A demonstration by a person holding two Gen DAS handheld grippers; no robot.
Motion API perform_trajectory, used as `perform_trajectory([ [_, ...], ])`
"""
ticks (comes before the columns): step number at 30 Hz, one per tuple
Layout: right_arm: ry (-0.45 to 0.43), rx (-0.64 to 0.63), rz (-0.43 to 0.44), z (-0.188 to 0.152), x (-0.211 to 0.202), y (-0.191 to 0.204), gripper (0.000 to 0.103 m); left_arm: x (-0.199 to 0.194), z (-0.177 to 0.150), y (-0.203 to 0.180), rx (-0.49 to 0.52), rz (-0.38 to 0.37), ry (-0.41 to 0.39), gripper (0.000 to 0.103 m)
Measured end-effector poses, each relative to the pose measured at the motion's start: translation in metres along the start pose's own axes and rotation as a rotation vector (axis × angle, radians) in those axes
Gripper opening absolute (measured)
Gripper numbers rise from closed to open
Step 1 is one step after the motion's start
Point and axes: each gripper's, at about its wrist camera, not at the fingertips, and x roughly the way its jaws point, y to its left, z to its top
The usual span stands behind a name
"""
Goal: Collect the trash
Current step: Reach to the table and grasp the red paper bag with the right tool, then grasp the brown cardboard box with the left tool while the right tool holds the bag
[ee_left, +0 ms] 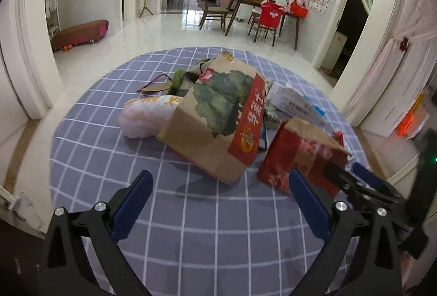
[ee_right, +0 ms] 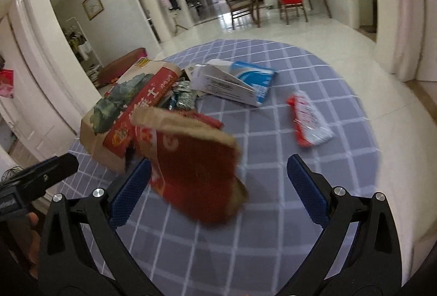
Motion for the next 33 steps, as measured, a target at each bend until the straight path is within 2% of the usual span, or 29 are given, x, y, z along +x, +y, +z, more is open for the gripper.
perform_trajectory([
  [3, 0.029, 0.022, 0.055, 0.005, 0.01, -0.001, 0.097, 0.009, 0.004, 0.007, -0.045, -0.031, -0.007, 0.098],
  [5, 0.041, 0.008, 0.059, 0.007, 0.012, 0.004, 0.096, 0.017, 0.007, 0.01, -0.064, -0.042, -0.004, 0.098],
  [6, 0.037, 0.001, 0.074, 0.006, 0.011, 0.005, 0.085, 0.02, 0.009, 0.011, -0.063, -0.042, -0.005, 0.098],
  [7, 0.029, -0.003, 0.087, 0.007, 0.011, 0.006, 0.063, 0.024, 0.011, 0.012, -0.064, -0.041, -0.009, 0.098],
  [8, 0.016, -0.003, 0.093, 0.007, 0.009, 0.007, 0.059, 0.027, 0.013, 0.013, -0.072, -0.047, -0.007, 0.098],
  [10, -0.014, 0.002, 0.104, 0.006, 0.002, 0.007, 0.041, 0.031, 0.016, 0.016, -0.087, -0.075, -0.016, 0.098],
  [13, -0.058, 0.017, 0.114, 0.004, -0.009, 0.008, 0.025, 0.039, 0.02, 0.016, -0.096, -0.066, -0.018, 0.098],
  [15, -0.103, 0.0, 0.084, 0.003, -0.02, 0.014, 0.022, 0.047, 0.021, 0.017, -0.117, -0.055, 0.0, 0.097],
  [18, -0.161, -0.026, 0.031, 0.002, -0.03, 0.023, 0.019, 0.055, 0.024, 0.024, -0.154, -0.094, 0.017, 0.097],
  [19, -0.175, -0.034, 0.018, 0.002, -0.034, 0.025, 0.019, 0.059, 0.025, 0.026, -0.169, -0.099, 0.025, 0.094],
  [20, -0.184, -0.046, 0.002, 0.002, -0.036, 0.029, 0.018, 0.061, 0.025, 0.027, -0.177, -0.098, 0.029, 0.082],
  [21, -0.187, -0.056, -0.005, 0.002, -0.034, 0.031, 0.018, 0.064, 0.027, 0.027, -0.184, -0.107, 0.037, 0.076],
  [24, -0.189, -0.062, -0.016, 0.002, -0.031, 0.036, 0.018, 0.068, 0.031, 0.03, -0.21, -0.121, 0.045, 0.068],
  [27, -0.192, -0.058, -0.012, 0.001, -0.035, 0.041, 0.018, 0.066, 0.033, 0.031, -0.214, -0.137, 0.025, 0.051],
  [29, -0.199, -0.064, -0.018, 0.0, -0.038, 0.044, 0.017, 0.057, 0.033, 0.028, -0.198, -0.159, -0.002, 0.036],
  [30, -0.201, -0.066, -0.019, 0.0, -0.039, 0.045, 0.017, 0.052, 0.031, 0.028, -0.2, -0.178, -0.014, 0.032],
  [31, -0.205, -0.064, -0.018, 0.0, -0.042, 0.047, 0.017, 0.046, 0.031, 0.026, -0.198, -0.199, -0.032, 0.012],
  [33, -0.211, -0.059, -0.011, -0.001, -0.048, 0.046, 0.016, 0.036, 0.03, 0.022, -0.186, -0.234, -0.053, 0.007],
])
